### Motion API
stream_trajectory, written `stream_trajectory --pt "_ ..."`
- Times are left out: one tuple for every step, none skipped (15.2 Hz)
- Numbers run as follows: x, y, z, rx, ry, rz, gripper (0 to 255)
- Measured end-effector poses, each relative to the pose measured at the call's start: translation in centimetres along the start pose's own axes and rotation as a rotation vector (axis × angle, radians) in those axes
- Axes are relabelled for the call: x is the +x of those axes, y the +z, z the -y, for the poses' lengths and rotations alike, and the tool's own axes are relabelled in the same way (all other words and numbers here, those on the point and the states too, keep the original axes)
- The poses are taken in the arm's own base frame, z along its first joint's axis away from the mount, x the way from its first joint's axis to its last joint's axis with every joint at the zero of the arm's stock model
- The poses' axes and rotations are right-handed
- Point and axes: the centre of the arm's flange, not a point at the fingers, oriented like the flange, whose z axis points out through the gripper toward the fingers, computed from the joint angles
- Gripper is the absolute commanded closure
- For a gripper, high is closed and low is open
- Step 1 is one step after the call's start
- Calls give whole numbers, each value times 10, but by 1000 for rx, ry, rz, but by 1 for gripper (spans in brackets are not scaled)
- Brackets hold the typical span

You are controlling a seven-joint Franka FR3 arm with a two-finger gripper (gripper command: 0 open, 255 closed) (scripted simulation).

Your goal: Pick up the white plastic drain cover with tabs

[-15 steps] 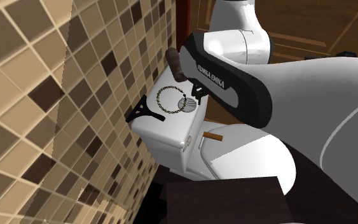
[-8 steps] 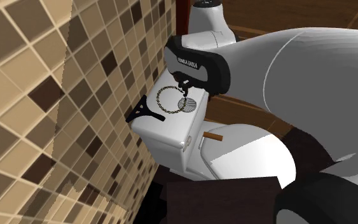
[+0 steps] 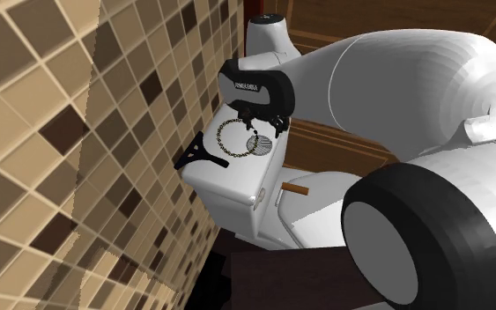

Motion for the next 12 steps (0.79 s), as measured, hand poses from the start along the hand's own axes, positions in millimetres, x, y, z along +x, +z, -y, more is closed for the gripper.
stream_trajectory --pt "0 6 -1 0 1 0 0" --pt "1 11 1 0 1 0 0" --pt "1 17 1 0 1 0 0" --pt "0 21 1 0 1 0 0" --pt "1 23 1 0 1 0 255" --pt "1 23 0 0 1 -1 255" --pt "1 24 0 0 1 -1 255" --pt "1 24 0 1 2 -1 255" --pt "1 24 0 1 2 -1 255" --pt "1 24 0 1 2 -1 255" --pt "1 24 0 1 2 -2 255" --pt "1 24 0 1 2 -2 255"
